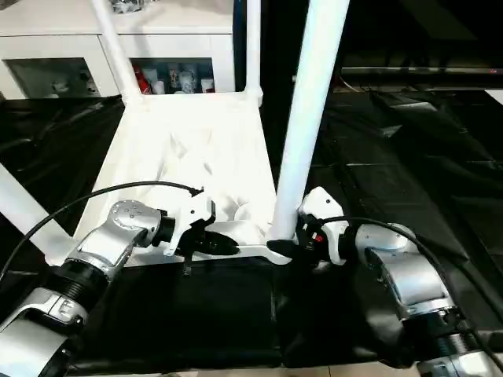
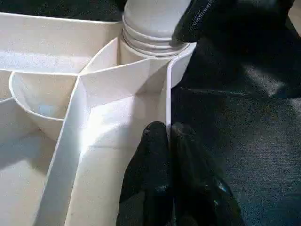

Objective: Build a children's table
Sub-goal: Rotate leg to tighten

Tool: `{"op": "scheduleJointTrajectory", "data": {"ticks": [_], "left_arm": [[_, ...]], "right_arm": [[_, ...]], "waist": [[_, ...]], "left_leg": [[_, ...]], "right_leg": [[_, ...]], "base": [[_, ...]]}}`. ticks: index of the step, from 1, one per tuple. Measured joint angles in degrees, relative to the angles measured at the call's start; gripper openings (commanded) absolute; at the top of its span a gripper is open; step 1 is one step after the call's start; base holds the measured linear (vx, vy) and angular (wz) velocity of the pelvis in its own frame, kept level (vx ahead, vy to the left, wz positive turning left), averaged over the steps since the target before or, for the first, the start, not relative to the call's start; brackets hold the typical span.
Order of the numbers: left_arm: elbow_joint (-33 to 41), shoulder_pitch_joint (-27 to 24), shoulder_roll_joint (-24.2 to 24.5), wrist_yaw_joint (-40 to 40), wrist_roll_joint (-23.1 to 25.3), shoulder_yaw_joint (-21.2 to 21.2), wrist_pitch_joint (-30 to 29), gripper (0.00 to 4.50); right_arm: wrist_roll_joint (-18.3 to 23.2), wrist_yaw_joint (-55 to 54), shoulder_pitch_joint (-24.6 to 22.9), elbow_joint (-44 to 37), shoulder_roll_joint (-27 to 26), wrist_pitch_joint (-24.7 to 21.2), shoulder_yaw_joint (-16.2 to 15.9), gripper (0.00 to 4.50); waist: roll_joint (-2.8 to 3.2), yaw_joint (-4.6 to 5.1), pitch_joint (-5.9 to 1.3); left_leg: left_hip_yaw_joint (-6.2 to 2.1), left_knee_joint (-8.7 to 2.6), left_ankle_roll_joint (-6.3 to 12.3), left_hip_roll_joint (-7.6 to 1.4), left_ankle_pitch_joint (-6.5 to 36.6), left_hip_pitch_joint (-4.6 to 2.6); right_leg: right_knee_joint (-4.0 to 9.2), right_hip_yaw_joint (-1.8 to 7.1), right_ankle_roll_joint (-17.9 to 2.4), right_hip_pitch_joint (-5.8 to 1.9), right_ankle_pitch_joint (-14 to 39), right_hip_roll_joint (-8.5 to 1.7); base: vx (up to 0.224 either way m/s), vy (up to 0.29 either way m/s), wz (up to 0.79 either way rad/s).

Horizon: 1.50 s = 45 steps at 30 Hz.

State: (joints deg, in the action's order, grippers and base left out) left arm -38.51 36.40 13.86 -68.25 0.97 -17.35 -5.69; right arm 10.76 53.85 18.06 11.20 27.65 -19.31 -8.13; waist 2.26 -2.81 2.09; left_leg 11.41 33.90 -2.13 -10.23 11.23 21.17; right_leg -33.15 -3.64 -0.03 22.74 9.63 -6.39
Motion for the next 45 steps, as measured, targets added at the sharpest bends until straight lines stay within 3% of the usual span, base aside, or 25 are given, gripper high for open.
{"op": "scheduleJointTrajectory", "data": {"ticks": [6, 10, 16, 19, 24, 31, 37, 45], "left_arm": [[-4.2, 2.4, -5.3, 13.4, 2.3, 1.4, -1.3, 0.0], [-4.7, 2.7, -9.3, 20.4, 3.0, 2.4, -4.3, 0.0], [-4.7, 2.5, -11.8, 23.8, 3.6, 2.5, -5.2, 0.0], [-4.5, 2.4, -11.3, 23.2, 3.8, 2.3, -4.1, 0.0], [-2.9, 1.6, -8.9, 19.4, 3.3, 1.6, -2.5, 0.0], [0.0, -0.1, -0.9, 4.5, 0.2, 0.6, 1.2, 0.0], [0.6, -0.1, 1.5, -1.5, -0.3, 0.0, 1.6, 0.0], [0.7, -0.1, 1.5, -2.5, -0.7, -0.5, 1.5, 0.0]], "right_arm": [[-1.6, -19.6, 1.2, 4.1, -10.4, -1.9, 5.6, 2.5], [-3.0, -30.7, 2.8, 5.8, -15.9, -3.3, 7.7, 2.5], [-5.1, -35.3, 4.4, 7.7, -17.6, -2.4, 7.8, 2.5], [-4.8, -34.5, 4.4, 8.1, -17.6, -1.2, 8.1, 3.19], [-3.6, -26.5, 4.4, 8.0, -13.0, -1.6, 7.0, 3.52], [-1.0, -2.1, 2.0, 1.7, 1.1, -2.3, 0.7, 3.66], [0.0, 5.7, 1.8, 0.3, 4.2, -2.3, -1.6, 3.66], [-0.8, 5.8, 2.0, 1.1, 3.1, -1.1, -2.5, 3.66]], "waist": [[-0.12, 1.45, 0.0], [-0.15, 2.31, -0.03], [-0.24, 2.66, -0.1], [-0.27, 2.69, -0.09], [-0.29, 2.62, -0.06], [-0.2, 1.39, 0.01], [-0.15, 0.0, 0.05], [-0.15, -0.36, 0.08]], "left_leg": [[-0.05, 0.07, -0.04, 0.07, 0.0, -0.16], [-0.09, 0.07, -0.03, 0.1, 0.0, -0.17], [-0.15, 0.06, -0.03, 0.13, 0.0, -0.13], [-0.15, 0.03, -0.03, 0.13, 0.0, -0.03], [-0.16, 0.02, -0.03, 0.12, 0.0, 0.17], [-0.13, -0.08, 0.24, -0.08, -0.2, 0.28], [0.06, -0.02, 0.15, -0.09, -0.1, 0.28], [0.07, -0.01, 0.12, -0.1, -0.1, 0.25]], "right_leg": [[0.1, 0.04, 0.3, -0.12, 0.2, -0.01], [0.17, 0.03, 0.4, -0.14, 0.2, -0.02], [0.24, 0.02, 0.5, -0.15, 0.3, -0.02], [0.23, 0.02, 0.5, -0.05, 0.3, -0.02], [0.15, 0.02, 0.4, 0.13, 0.1, -0.02], [0.06, -0.1, 0.2, 0.27, 0.0, 0.07], [0.06, -0.01, 0.2, 0.28, 0.0, 0.02], [0.0, -0.01, 0.2, 0.29, 0.0, 0.02]], "base": [[0.0, 0.0, 0.0], [0.0, 0.0, 0.0], [0.0, 0.0, 0.0], [0.0, 0.0, 0.0], [0.0, 0.0, 0.0], [0.0, 0.0, 0.0], [0.0, 0.0, 0.0], [0.0, 0.0, 0.0]]}}
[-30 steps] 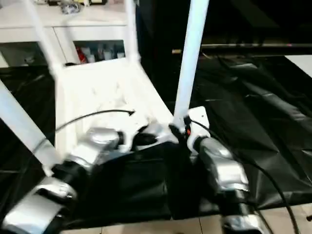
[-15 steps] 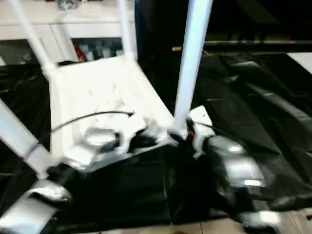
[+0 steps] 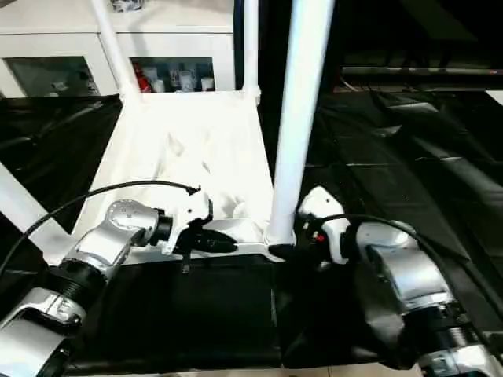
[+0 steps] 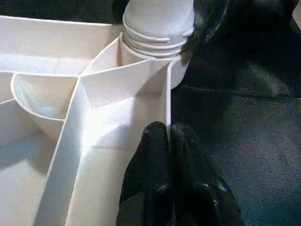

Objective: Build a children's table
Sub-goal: Rotate leg to tighten

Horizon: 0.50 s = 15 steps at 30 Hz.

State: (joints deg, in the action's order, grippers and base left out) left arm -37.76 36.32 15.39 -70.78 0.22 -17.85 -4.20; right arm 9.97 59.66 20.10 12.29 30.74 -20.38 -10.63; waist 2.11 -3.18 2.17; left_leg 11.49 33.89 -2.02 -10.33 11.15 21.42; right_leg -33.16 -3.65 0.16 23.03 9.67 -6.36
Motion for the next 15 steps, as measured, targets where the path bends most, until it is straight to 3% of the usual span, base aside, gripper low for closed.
{"op": "scheduleJointTrajectory", "data": {"ticks": [9, 15], "left_arm": [[-0.1, 0.0, 0.1, 0.1, 0.0, 0.1, 0.0, 0.0], [-0.2, 0.0, 0.3, 0.1, 0.0, 0.1, 0.0, 0.0]], "right_arm": [[-0.4, -1.1, 1.3, 2.5, -1.6, 1.2, -0.1, 2.91], [-0.9, -1.0, 1.5, 3.7, -1.8, 2.8, -0.3, 2.8]], "waist": [[0.0, 0.02, 0.0], [0.0, 0.15, 0.0]], "left_leg": [[0.0, 0.01, 0.0, 0.0, 0.0, -0.02], [0.0, 0.02, 0.0, 0.0, 0.0, -0.04]], "right_leg": [[-0.03, 0.01, 0.0, -0.01, 0.0, 0.0], [-0.05, 0.01, 0.0, -0.02, 0.0, 0.0]], "base": [[0.0, 0.0, 0.0], [0.0, 0.0, 0.0]]}}
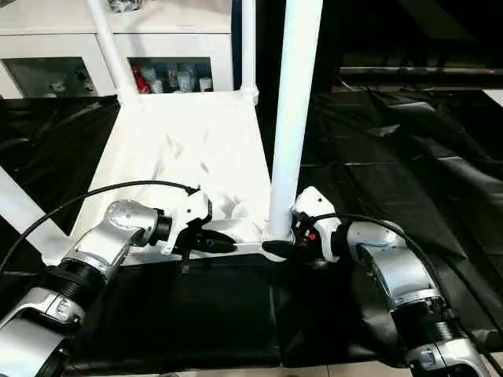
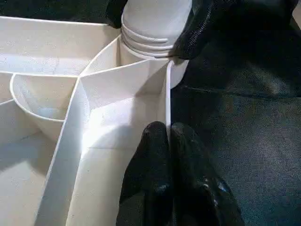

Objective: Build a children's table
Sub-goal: Rotate leg to tighten

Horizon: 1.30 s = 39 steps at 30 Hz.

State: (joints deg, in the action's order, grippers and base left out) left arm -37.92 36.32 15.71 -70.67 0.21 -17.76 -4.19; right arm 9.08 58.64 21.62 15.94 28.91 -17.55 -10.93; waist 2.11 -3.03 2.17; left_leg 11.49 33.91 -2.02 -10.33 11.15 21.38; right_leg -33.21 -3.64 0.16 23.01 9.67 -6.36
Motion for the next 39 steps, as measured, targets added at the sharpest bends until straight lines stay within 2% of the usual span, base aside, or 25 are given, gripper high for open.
{"op": "scheduleJointTrajectory", "data": {"ticks": [7, 10, 15, 19, 21, 22, 23, 25, 28, 29, 30, 35, 39], "left_arm": [[-0.1, 0.0, -0.2, 0.7, 0.0, 0.0, 0.0, 0.0], [-1.5, 0.2, -1.4, 5.2, 0.2, 1.2, -0.4, 0.0], [-4.6, 2.4, -7.6, 16.9, 2.4, 2.4, -2.9, 0.0], [-5.1, 3.0, -11.4, 23.8, 3.6, 2.7, -5.9, 0.0], [-5.1, 3.2, -12.5, 25.5, 4.0, 2.7, -6.8, 0.0], [-5.0, 3.2, -12.8, 26.0, 4.0, 2.8, -7.2, 0.0], [-5.0, 3.2, -12.9, 26.1, 4.0, 2.8, -7.2, 0.0], [-5.0, 3.2, -12.9, 26.0, 4.1, 2.8, -7.1, 0.0], [-5.0, 3.2, -12.3, 25.2, 4.0, 2.8, -6.6, 0.0], [-4.9, 3.2, -11.8, 24.5, 3.9, 2.8, -6.5, 0.0], [-4.8, 3.2, -11.5, 23.8, 3.9, 2.8, -6.3, 0.0], [-3.5, 2.2, -7.2, 15.4, 2.0, 2.2, -2.8, 0.0], [-2.8, 1.7, -4.0, 8.9, 1.0, 1.9, -1.3, 0.0]], "right_arm": [[-0.2, -1.3, -0.1, 0.3, -0.9, 0.2, 0.2, 2.77], [-0.1, -8.9, -0.5, 2.3, -6.0, 0.1, 3.4, 2.77], [-0.6, -26.4, -0.8, 4.3, -15.1, -1.2, 9.6, 2.77], [-2.8, -37.9, 1.7, 6.8, -19.7, -1.7, 11.1, 2.77], [-4.2, -39.3, 2.2, 7.8, -20.1, -0.8, 11.0, 2.77], [-4.7, -39.8, 2.4, 8.1, -20.3, -0.6, 11.1, 3.12], [-5.0, -40.0, 2.4, 8.2, -20.5, -0.4, 11.1, 3.12], [-5.3, -40.1, 2.5, 8.8, -20.7, 0.7, 11.1, 3.46], [-5.0, -38.8, 2.5, 9.0, -20.7, 1.5, 11.0, 3.56], [-4.6, -37.5, 2.5, 8.9, -20.2, 1.5, 11.0, 3.9], [-4.0, -35.7, 2.5, 8.8, -19.4, 1.3, 10.9, 3.9], [-1.7, -20.1, -0.6, 2.0, -9.5, 0.0, 7.5, 3.98], [0.1, -11.3, -1.9, -2.4, -4.8, 0.3, 5.7, 3.98]], "waist": [[-0.01, 0.19, 0.0], [-0.06, 1.05, 0.0], [-0.06, 1.47, 0.0], [-0.2, 2.05, -0.08], [-0.28, 2.09, -0.13], [-0.27, 2.12, -0.14], [-0.25, 2.15, -0.16], [-0.24, 2.25, -0.17], [-0.24, 2.52, -0.17], [-0.24, 2.67, -0.16], [-0.23, 2.74, -0.16], [0.02, 2.38, 0.02], [0.18, 1.79, 0.1]], "left_leg": [[0.0, 0.01, 0.0, -0.01, 0.0, -0.05], [-0.01, 0.01, -0.15, -0.01, 0.1, -0.2], [-0.02, 0.01, -0.2, 0.04, 0.1, -0.26], [-0.05, 0.0, -0.2, 0.06, 0.1, -0.31], [-0.06, 0.0, -0.2, 0.07, 0.1, -0.31], [-0.06, 0.0, -0.2, 0.07, 0.1, -0.3], [-0.06, 0.0, -0.2, 0.08, 0.1, -0.31], [-0.07, 0.0, -0.2, 0.08, 0.1, -0.31], [-0.07, 0.0, -0.2, 0.08, 0.1, -0.24], [-0.07, -0.01, -0.2, 0.08, 0.1, -0.24], [-0.07, -0.01, -0.2, 0.08, 0.1, -0.23], [-0.15, -0.07, -0.16, 0.04, 0.1, 0.03], [-0.12, -0.07, 0.11, -0.08, -0.1, 0.06]], "right_leg": [[-0.03, 0.0, 0.0, -0.02, 0.0, 0.01], [-0.05, 0.0, -0.1, -0.12, -0.1, 0.01], [0.05, 0.05, -0.1, -0.18, -0.1, 0.01], [0.08, 0.06, 0.1, -0.2, 0.0, 0.01], [0.1, 0.06, 0.1, -0.23, 0.0, 0.01], [0.11, 0.06, 0.1, -0.24, 0.0, 0.01], [0.11, 0.06, 0.1, -0.25, 0.0, 0.01], [0.11, 0.06, 0.1, -0.27, 0.0, 0.01], [0.12, 0.06, 0.0, -0.2, 0.0, 0.01], [0.12, 0.05, -0.1, -0.2, -0.1, 0.01], [0.12, 0.05, -0.2, -0.19, -0.1, 0.01], [0.12, -0.07, -0.1, 0.02, -0.1, 0.02], [0.09, -0.13, -0.1, 0.08, -0.1, 0.08]], "base": [[0.0, 0.0, 0.0], [0.0, 0.0, 0.0], [0.0, 0.0, 0.0], [0.0, 0.0, 0.0], [0.0, 0.0, 0.0], [0.0, 0.0, 0.0], [0.0, 0.0, 0.0], [0.0, 0.0, 0.0], [0.0, 0.0, 0.0], [0.0, 0.0, 0.0], [0.0, 0.0, 0.0], [0.0, 0.0, 0.0], [0.0, 0.0, 0.0]]}}
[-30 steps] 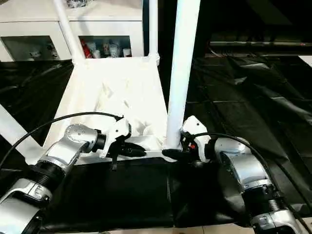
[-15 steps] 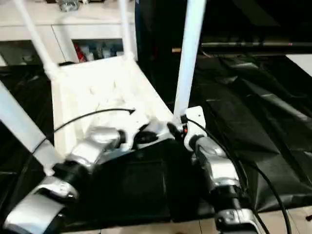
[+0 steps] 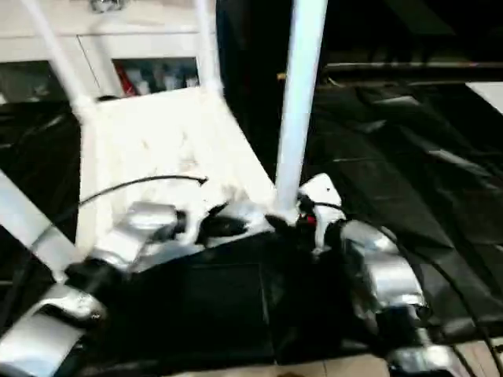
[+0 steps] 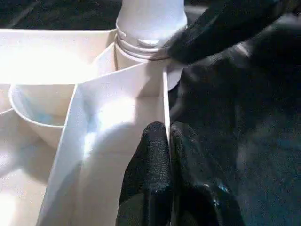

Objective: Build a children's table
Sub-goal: Rotate leg to tighten

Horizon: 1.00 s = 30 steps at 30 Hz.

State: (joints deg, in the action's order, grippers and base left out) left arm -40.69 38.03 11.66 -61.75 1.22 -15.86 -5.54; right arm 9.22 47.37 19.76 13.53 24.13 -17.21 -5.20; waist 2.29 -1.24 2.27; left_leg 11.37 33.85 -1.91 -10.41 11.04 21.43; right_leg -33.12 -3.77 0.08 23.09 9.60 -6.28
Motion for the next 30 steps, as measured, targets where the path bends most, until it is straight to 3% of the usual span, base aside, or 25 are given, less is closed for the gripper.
{"op": "scheduleJointTrajectory", "data": {"ticks": [3, 7, 11, 22, 30], "left_arm": [[0.7, -0.8, 2.0, -4.1, -0.5, -0.3, 1.2, 0.0], [1.4, -1.5, 3.6, -8.2, -1.5, -0.5, 1.4, 0.0], [1.5, -1.5, 3.4, -8.4, -1.6, -0.5, 1.4, 0.0], [2.1, -1.9, 3.5, -8.8, -1.6, -0.6, 1.5, 0.0], [2.2, -2.0, 3.6, -8.9, -1.6, -0.5, 1.4, 0.0]], "right_arm": [[0.4, 5.2, -0.6, -1.2, 3.9, 0.0, -0.5, 3.98], [0.3, 10.2, -0.8, -1.5, 6.4, 0.0, -2.5, 3.98], [-0.5, 11.7, -0.3, -0.6, 6.3, 0.7, -4.7, 3.98], [-0.6, 11.3, 0.6, 1.5, 5.1, 1.6, -4.7, 2.85], [-0.3, 11.3, 0.5, 2.6, 4.5, 2.6, -4.3, 2.72]], "waist": [[-0.02, -1.13, 0.02], [-0.11, -1.52, 0.07], [-0.11, -1.79, 0.08], [-0.14, -2.12, 0.09], [-0.15, -2.12, 0.08]], "left_leg": [[0.1, 0.02, -0.13, -0.02, 0.1, -0.02], [0.17, 0.09, -0.16, 0.0, 0.1, -0.02], [0.18, 0.08, -0.14, -0.02, 0.1, -0.01], [0.18, 0.08, -0.02, -0.03, 0.0, -0.01], [0.18, 0.09, -0.01, -0.03, 0.0, -0.02]], "right_leg": [[0.0, 0.02, 0.0, -0.03, 0.0, -0.04], [-0.01, 0.1, 0.0, -0.04, 0.0, -0.06], [-0.04, 0.09, 0.0, -0.01, 0.0, -0.06], [-0.05, 0.07, 0.0, 0.0, 0.0, -0.06], [-0.06, 0.07, 0.0, -0.01, 0.0, -0.06]], "base": [[0.0, 0.0, 0.0], [0.0, 0.0, 0.0], [0.0, 0.0, 0.0], [0.0, 0.0, 0.0], [0.0, 0.0, 0.0]]}}
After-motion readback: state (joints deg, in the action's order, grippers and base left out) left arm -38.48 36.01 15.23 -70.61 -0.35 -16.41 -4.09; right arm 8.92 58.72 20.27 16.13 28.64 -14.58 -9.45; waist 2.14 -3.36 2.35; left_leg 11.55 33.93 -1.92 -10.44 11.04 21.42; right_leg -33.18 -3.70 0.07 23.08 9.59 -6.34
